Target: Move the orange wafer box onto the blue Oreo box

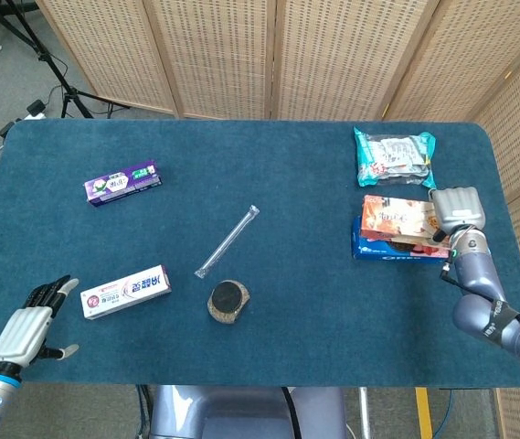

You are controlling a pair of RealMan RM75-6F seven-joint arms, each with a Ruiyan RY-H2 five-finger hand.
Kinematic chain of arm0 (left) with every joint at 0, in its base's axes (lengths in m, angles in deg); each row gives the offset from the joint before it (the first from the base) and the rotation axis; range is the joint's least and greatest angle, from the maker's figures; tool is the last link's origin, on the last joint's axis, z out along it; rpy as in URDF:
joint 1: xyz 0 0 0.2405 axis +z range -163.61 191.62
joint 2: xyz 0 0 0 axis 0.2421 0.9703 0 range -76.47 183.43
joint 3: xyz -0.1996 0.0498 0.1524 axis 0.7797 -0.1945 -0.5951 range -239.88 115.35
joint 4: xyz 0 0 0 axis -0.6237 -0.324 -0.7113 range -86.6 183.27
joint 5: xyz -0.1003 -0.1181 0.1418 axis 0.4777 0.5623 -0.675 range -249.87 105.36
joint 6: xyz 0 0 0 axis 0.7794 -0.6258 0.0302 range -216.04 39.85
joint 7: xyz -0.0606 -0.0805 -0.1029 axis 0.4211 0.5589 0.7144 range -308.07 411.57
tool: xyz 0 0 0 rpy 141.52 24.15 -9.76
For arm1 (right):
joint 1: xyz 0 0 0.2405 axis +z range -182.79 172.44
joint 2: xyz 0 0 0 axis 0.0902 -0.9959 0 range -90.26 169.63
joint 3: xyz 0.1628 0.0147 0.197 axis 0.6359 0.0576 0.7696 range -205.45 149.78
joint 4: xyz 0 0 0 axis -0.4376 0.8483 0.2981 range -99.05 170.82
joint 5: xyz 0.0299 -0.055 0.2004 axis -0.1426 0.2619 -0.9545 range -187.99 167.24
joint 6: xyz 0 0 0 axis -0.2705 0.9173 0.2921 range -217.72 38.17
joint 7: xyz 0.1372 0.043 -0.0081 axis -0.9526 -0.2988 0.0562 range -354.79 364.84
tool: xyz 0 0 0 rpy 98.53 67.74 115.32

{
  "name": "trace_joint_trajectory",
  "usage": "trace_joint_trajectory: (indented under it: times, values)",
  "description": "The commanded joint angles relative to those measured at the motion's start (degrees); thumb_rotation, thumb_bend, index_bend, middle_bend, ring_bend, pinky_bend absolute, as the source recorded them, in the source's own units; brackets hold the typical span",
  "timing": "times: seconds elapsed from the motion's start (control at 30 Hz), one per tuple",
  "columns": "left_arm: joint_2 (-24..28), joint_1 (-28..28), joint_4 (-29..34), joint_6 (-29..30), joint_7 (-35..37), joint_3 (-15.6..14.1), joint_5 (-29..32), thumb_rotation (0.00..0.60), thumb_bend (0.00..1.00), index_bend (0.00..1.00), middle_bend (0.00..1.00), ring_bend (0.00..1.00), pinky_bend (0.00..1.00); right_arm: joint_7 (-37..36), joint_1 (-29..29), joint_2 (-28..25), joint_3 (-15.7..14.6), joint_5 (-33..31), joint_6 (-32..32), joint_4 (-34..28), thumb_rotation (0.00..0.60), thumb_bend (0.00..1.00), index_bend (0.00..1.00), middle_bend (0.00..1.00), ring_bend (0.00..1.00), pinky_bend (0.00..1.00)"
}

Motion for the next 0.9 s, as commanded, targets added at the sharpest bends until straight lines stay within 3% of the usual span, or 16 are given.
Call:
trace_joint_trajectory:
  times: [0.03,0.17,0.3,0.5,0.77,0.9]
  values:
    - [0.0,0.0,0.1,-0.1,0.0,0.0,0.0,0.6,0.14,0.05,0.0,0.0,0.0,0.3,0.3,-1.0,-1.3,-2.3,-2.7,-0.7,0.6,0.0,0.38,0.13,0.06,0.25]
    - [0.0,0.1,0.1,0.2,0.2,0.1,0.0,0.6,0.14,0.05,0.0,0.0,0.0,1.8,1.9,-1.6,-3.5,-6.0,-4.5,-1.2,0.6,0.0,0.25,0.01,0.0,0.13]
    - [0.2,0.2,0.1,0.4,0.5,0.3,0.0,0.6,0.14,0.05,0.0,0.0,0.0,3.5,3.4,-1.5,-5.7,-9.0,-4.5,-1.4,0.6,0.0,0.14,0.0,0.0,0.08]
    - [0.3,0.3,0.0,0.7,0.6,0.5,0.0,0.6,0.14,0.05,0.0,0.0,0.0,3.4,4.5,-1.5,-6.7,-10.1,-2.8,-1.8,0.6,0.0,0.02,0.0,0.0,0.03]
    - [0.5,0.5,0.2,1.3,0.7,0.7,0.0,0.6,0.14,0.05,0.0,0.0,0.0,1.7,3.9,-2.3,-5.8,-4.4,3.0,-3.5,0.6,0.0,0.0,0.0,0.0,0.0]
    - [0.5,0.5,-0.2,1.2,0.6,0.9,0.5,0.6,0.14,0.05,0.0,0.0,0.0,-1.9,2.2,-4.2,-3.8,1.2,7.2,-6.7,0.6,0.0,0.0,0.0,0.0,0.0]
